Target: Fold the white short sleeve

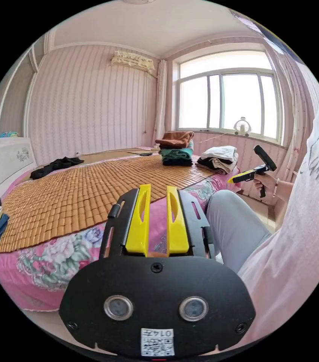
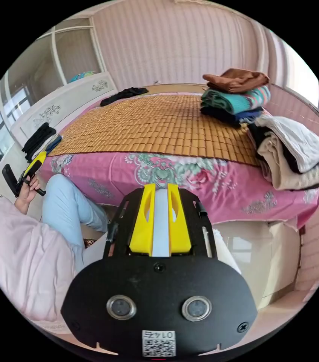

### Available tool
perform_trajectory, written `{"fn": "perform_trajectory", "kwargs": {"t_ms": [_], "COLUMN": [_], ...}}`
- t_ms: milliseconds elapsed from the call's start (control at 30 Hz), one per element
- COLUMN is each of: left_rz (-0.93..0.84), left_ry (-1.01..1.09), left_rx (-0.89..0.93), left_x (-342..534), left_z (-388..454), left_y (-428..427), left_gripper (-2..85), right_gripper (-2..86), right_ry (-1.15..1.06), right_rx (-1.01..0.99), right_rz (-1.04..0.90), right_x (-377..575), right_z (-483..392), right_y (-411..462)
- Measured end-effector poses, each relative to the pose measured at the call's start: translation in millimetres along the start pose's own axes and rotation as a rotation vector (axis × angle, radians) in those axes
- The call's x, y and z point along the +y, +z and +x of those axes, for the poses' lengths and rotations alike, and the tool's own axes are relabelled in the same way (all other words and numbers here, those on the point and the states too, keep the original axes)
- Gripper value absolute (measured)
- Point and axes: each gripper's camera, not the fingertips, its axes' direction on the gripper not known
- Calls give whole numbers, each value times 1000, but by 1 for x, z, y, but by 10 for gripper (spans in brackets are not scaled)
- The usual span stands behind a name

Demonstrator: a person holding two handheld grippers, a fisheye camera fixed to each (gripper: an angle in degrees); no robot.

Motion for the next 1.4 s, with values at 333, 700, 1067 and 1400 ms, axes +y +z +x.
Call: {"fn": "perform_trajectory", "kwargs": {"t_ms": [333,700,1067,1400], "left_rz": [-96,-153,-177,-195], "left_ry": [166,313,357,474], "left_rx": [375,417,489,643], "left_x": [-98,-151,-243,-297], "left_z": [125,185,225,322], "left_y": [202,317,485,576], "left_gripper": [79,81,100,128], "right_gripper": [77,109,1,4], "right_ry": [104,-90,87,180], "right_rx": [89,267,362,177], "right_rz": [226,48,184,392], "right_x": [9,-171,-114,-11], "right_z": [102,169,218,254], "right_y": [-67,-33,-99,-188]}}
